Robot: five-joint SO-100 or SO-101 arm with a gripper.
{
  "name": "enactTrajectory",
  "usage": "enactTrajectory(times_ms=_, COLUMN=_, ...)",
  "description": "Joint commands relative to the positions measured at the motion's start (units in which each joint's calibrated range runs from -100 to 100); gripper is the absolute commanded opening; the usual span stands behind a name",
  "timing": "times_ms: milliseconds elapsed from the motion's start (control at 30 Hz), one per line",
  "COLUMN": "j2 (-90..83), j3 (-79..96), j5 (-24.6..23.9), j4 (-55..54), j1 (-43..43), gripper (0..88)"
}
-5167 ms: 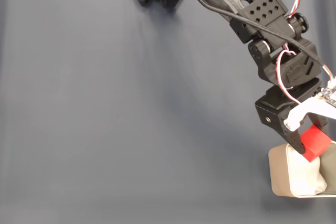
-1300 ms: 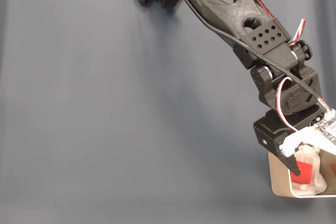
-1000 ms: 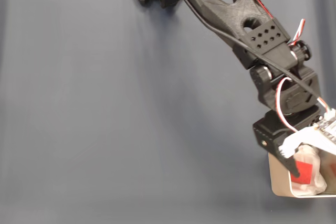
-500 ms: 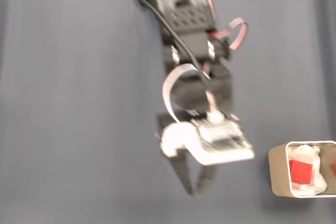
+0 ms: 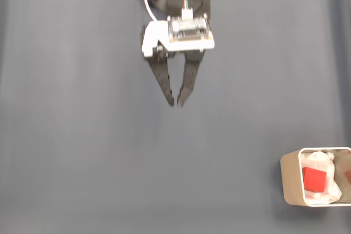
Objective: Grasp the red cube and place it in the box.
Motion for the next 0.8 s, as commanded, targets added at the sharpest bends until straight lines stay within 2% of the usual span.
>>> enactTrajectory(times_ms=0, j2=-13.19, j3=12.69, j5=-0.20, j4=-1.36, j1=-0.36, gripper=0.0)
enactTrajectory(times_ms=200, j2=-31.13, j3=33.40, j5=-1.07, j4=0.20, j1=0.78, gripper=0.0)
enactTrajectory(times_ms=400, j2=-46.98, j3=48.82, j5=-1.07, j4=8.32, j1=2.56, gripper=0.0)
enactTrajectory(times_ms=767, j2=-48.02, j3=49.37, j5=-2.15, j4=33.15, j1=1.99, gripper=0.0)
